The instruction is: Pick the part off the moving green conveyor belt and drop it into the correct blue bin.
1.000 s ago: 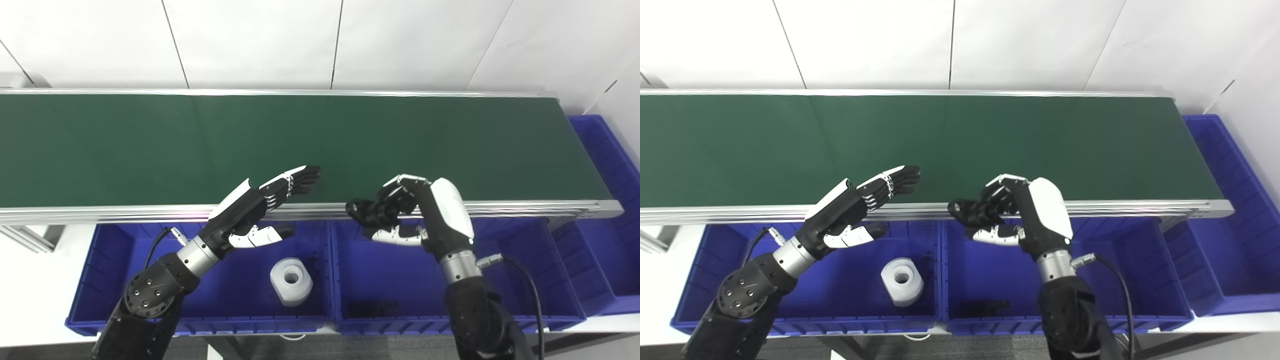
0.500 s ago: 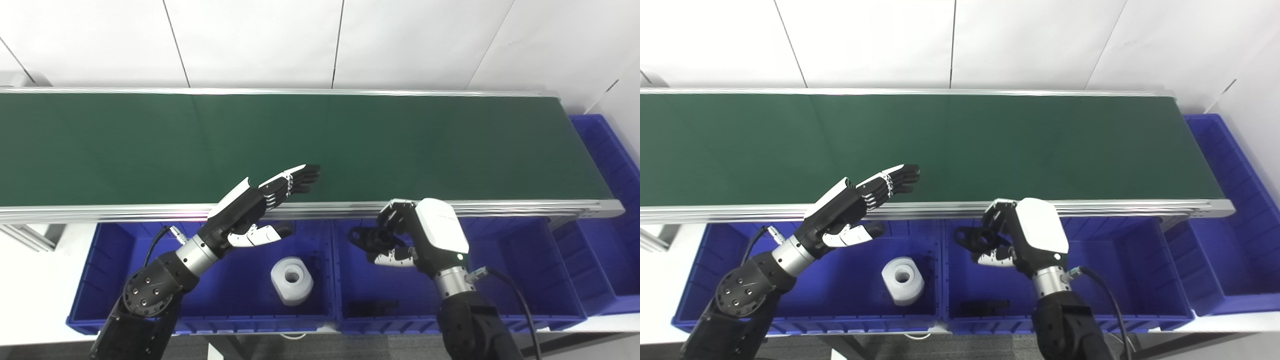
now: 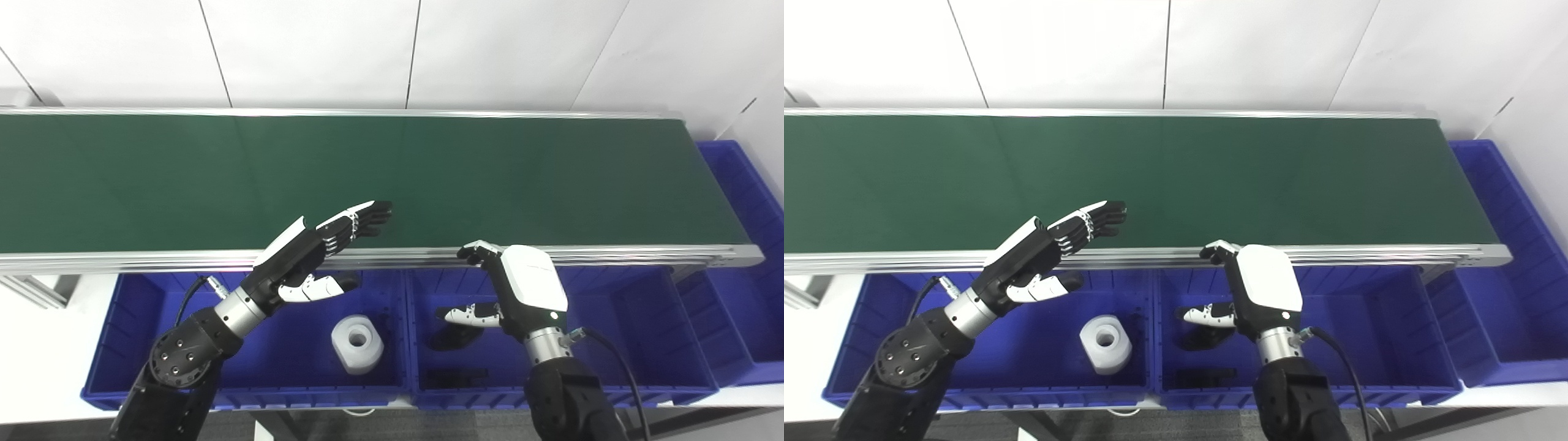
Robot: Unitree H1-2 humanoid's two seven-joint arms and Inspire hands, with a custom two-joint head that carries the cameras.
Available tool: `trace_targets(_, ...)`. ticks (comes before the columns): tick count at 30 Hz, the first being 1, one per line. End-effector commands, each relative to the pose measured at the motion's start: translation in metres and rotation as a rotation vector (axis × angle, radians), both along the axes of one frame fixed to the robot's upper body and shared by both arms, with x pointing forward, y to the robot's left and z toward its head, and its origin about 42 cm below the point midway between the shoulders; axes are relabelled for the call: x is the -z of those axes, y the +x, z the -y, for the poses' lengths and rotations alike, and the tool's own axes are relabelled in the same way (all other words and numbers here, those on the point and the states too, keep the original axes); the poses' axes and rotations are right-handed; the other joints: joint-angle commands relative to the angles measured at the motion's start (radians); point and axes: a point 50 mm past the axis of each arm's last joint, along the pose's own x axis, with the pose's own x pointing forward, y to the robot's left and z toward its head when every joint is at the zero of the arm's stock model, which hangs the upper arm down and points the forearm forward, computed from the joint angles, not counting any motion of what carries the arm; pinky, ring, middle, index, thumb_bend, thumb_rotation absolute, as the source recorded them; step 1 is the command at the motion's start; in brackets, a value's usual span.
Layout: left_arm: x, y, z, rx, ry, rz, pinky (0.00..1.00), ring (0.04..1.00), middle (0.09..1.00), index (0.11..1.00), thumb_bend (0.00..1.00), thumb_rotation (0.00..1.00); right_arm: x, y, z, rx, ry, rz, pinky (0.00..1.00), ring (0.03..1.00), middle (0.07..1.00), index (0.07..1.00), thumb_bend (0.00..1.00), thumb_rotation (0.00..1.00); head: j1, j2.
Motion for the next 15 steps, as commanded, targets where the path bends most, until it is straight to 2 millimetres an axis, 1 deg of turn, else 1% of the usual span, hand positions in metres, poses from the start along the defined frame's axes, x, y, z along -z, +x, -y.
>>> trace_targets(1, -0.018, 0.007, 0.0, 0.006, -0.031, 0.068, 0.89, 0.932, 0.932, 0.915, 0.4, 0.65, -0.02, -0.001, -0.001, -0.019, 0.075, 0.104, 0.59, 0.651, 0.666, 0.681, 0.68, 0.39, 0.001, 0.001)
trace_targets(2, -0.017, 0.007, 0.0, 0.005, -0.031, 0.066, 0.89, 0.932, 0.932, 0.915, 0.4, 0.65, -0.022, -0.003, 0.0, -0.022, 0.115, 0.122, 0.59, 0.65, 0.665, 0.68, 0.67, 0.39, 0.0, 0.001)
trace_targets(3, -0.017, 0.007, -0.001, 0.005, -0.03, 0.064, 0.89, 0.932, 0.932, 0.914, 0.4, 0.65, -0.025, -0.005, 0.0, -0.026, 0.164, 0.141, 0.59, 0.641, 0.655, 0.676, 0.63, 0.41, 0.0, 0.0)
trace_targets(5, -0.017, 0.007, -0.001, 0.003, -0.029, 0.06, 0.89, 0.931, 0.932, 0.913, 0.4, 0.65, -0.029, -0.009, 0.002, -0.036, 0.277, 0.171, 0.55, 0.609, 0.64, 0.671, 0.56, 0.43, -0.003, -0.001)
trace_targets(6, -0.017, 0.008, -0.001, 0.003, -0.028, 0.058, 0.9, 0.932, 0.932, 0.913, 0.4, 0.65, -0.031, -0.011, 0.002, -0.045, 0.329, 0.187, 0.54, 0.606, 0.641, 0.668, 0.52, 0.45, -0.003, -0.001)
trace_targets(8, -0.016, 0.007, -0.001, 0.0, -0.025, 0.054, 0.9, 0.933, 0.932, 0.912, 0.4, 0.65, -0.033, -0.016, 0.003, -0.061, 0.407, 0.211, 0.54, 0.62, 0.658, 0.671, 0.47, 0.48, -0.003, -0.001)
trace_targets(9, -0.016, 0.007, -0.001, -0.002, -0.024, 0.053, 0.9, 0.933, 0.931, 0.912, 0.4, 0.65, -0.034, -0.018, 0.003, -0.066, 0.424, 0.217, 0.55, 0.626, 0.665, 0.674, 0.45, 0.5, -0.003, -0.001)
trace_targets(10, -0.015, 0.007, 0.0, -0.003, -0.022, 0.048, 0.9, 0.933, 0.931, 0.912, 0.4, 0.65, -0.035, -0.021, 0.002, -0.079, 0.452, 0.228, 0.55, 0.626, 0.665, 0.674, 0.45, 0.5, 0.0, 0.001)
trace_targets(11, -0.015, 0.006, 0.0, -0.003, -0.022, 0.045, 0.9, 0.934, 0.933, 0.912, 0.4, 0.66, -0.036, -0.023, 0.002, -0.088, 0.47, 0.236, 0.57, 0.647, 0.684, 0.689, 0.44, 0.56, 0.0, 0.001)
trace_targets(12, -0.014, 0.006, 0.0, -0.003, -0.017, 0.037, 0.9, 0.935, 0.933, 0.912, 0.4, 0.66, -0.037, -0.027, 0.002, -0.109, 0.508, 0.246, 0.58, 0.654, 0.69, 0.693, 0.43, 0.59, 0.0, 0.001)
trace_targets(14, -0.012, 0.005, 0.0, -0.002, -0.009, 0.028, 0.91, 0.94, 0.94, 0.917, 0.42, 0.67, -0.037, -0.032, 0.0, -0.139, 0.569, 0.26, 0.63, 0.699, 0.729, 0.727, 0.41, 0.68, 0.002, 0.002)
trace_targets(15, -0.01, 0.005, -0.001, -0.001, -0.003, 0.026, 0.91, 0.943, 0.942, 0.92, 0.42, 0.68, -0.036, -0.035, 0.0, -0.152, 0.601, 0.261, 0.64, 0.712, 0.74, 0.736, 0.41, 0.72, 0.002, 0.003)
